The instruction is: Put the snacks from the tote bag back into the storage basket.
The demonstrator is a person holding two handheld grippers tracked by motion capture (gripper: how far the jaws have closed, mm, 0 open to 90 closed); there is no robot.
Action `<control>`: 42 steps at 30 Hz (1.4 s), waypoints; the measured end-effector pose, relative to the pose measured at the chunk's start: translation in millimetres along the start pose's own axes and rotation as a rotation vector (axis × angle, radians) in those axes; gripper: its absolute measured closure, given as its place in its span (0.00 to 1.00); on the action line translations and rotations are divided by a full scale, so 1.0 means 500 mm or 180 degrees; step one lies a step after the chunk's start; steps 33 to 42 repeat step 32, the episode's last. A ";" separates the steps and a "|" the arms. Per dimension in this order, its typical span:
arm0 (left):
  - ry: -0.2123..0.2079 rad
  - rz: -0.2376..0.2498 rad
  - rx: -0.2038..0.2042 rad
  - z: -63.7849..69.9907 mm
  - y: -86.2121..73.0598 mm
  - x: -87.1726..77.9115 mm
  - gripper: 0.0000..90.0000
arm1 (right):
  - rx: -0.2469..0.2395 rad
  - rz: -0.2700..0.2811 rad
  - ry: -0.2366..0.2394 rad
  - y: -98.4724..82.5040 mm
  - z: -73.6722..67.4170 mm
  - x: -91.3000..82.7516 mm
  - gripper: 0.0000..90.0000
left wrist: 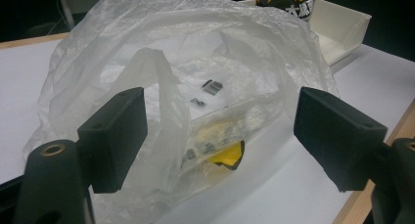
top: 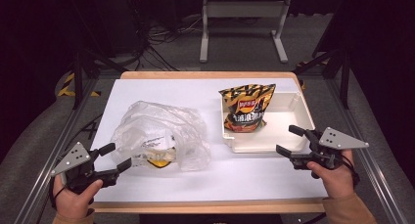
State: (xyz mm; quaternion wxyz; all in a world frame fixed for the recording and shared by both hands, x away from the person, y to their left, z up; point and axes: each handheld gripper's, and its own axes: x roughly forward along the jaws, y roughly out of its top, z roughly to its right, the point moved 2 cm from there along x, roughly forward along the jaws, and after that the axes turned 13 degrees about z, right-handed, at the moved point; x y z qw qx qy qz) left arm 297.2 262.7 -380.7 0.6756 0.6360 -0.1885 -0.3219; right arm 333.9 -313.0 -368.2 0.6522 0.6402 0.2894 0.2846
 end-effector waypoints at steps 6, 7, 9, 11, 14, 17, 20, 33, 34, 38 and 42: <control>0.0000 0.0017 -0.0041 -0.002 -0.025 -0.007 0.22 | -0.0015 -0.0054 -0.0114 -0.041 0.010 -0.005 0.22; 0.0000 0.0017 -0.0041 -0.002 -0.025 -0.007 0.22 | -0.0015 -0.0054 -0.0114 -0.041 0.010 -0.005 0.22; 0.0005 0.0028 -0.0052 -0.006 -0.036 -0.009 0.22 | 0.0066 -0.0089 -0.0131 -0.059 0.015 -0.010 0.22; 0.0014 0.0030 -0.0061 -0.007 -0.040 -0.009 0.22 | 0.0072 -0.0081 -0.0142 -0.065 0.017 -0.012 0.23; 0.0017 0.0042 -0.0065 -0.009 -0.050 -0.005 0.23 | 0.0053 -0.0111 -0.0211 -0.083 0.022 -0.016 0.26; 0.0002 0.0019 -0.0048 -0.010 -0.061 0.000 0.23 | 0.0160 -0.0101 -0.0272 -0.108 0.030 -0.013 0.26; 0.0023 0.0001 -0.0019 -0.013 -0.069 0.001 0.22 | 0.0154 -0.0179 -0.0324 -0.128 0.031 -0.008 0.26; 0.0086 -0.0019 -0.0099 -0.026 -0.087 0.001 0.23 | 0.0165 -0.0267 -0.0272 -0.139 0.016 0.001 0.24; 0.0086 -0.0019 -0.0099 -0.026 -0.087 0.001 0.23 | 0.0165 -0.0267 -0.0272 -0.139 0.016 0.001 0.24; 0.0086 -0.0019 -0.0099 -0.026 -0.087 0.001 0.23 | 0.0165 -0.0267 -0.0272 -0.139 0.016 0.001 0.24; 0.0086 -0.0019 -0.0099 -0.026 -0.087 0.001 0.23 | 0.0165 -0.0267 -0.0272 -0.139 0.016 0.001 0.24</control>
